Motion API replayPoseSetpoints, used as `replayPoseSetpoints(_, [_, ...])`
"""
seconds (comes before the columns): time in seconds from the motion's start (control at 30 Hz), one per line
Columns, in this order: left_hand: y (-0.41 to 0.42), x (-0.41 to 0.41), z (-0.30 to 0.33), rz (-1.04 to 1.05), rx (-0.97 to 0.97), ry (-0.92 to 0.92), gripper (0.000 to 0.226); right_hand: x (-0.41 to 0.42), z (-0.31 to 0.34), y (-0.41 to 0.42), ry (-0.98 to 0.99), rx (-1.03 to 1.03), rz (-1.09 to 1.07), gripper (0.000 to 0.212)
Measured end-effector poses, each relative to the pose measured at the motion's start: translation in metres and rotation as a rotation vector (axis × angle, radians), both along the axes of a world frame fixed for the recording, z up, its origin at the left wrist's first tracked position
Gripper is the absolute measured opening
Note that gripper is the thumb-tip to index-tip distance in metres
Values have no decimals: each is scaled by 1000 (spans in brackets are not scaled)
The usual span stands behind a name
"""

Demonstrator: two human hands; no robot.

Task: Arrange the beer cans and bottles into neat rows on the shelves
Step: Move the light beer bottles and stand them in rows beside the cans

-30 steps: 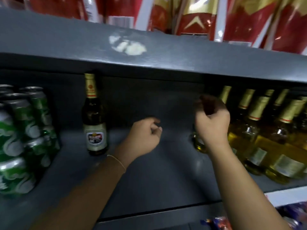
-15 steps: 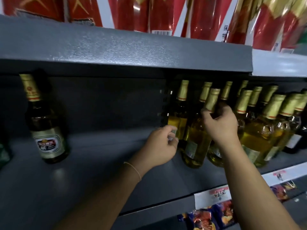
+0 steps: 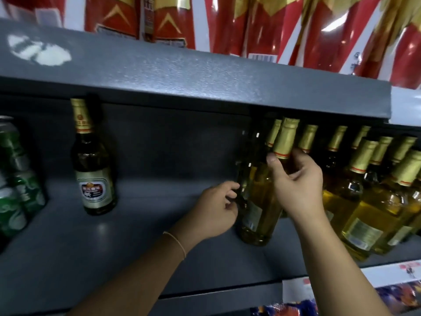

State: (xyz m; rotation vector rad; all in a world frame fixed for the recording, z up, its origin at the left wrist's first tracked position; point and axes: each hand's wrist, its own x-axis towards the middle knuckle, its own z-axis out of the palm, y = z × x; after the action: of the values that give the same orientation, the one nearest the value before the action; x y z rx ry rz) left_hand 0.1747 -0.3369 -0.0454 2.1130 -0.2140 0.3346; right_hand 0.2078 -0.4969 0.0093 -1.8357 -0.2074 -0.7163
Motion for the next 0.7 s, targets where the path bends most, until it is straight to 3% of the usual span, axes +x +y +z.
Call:
replayPoseSetpoints(0.1, [29,-7,2,8,-58,11,52,-13,9,37,-20,11,116,23])
replayPoseSetpoints(0.37, [130,-47,7,126,-194,35,55,-41,0,150,-18,31,355,18])
replayPoseSetpoints(0.7, [233,-101,4,328,-91,37,45,-69,-6,263,53,50,423,21])
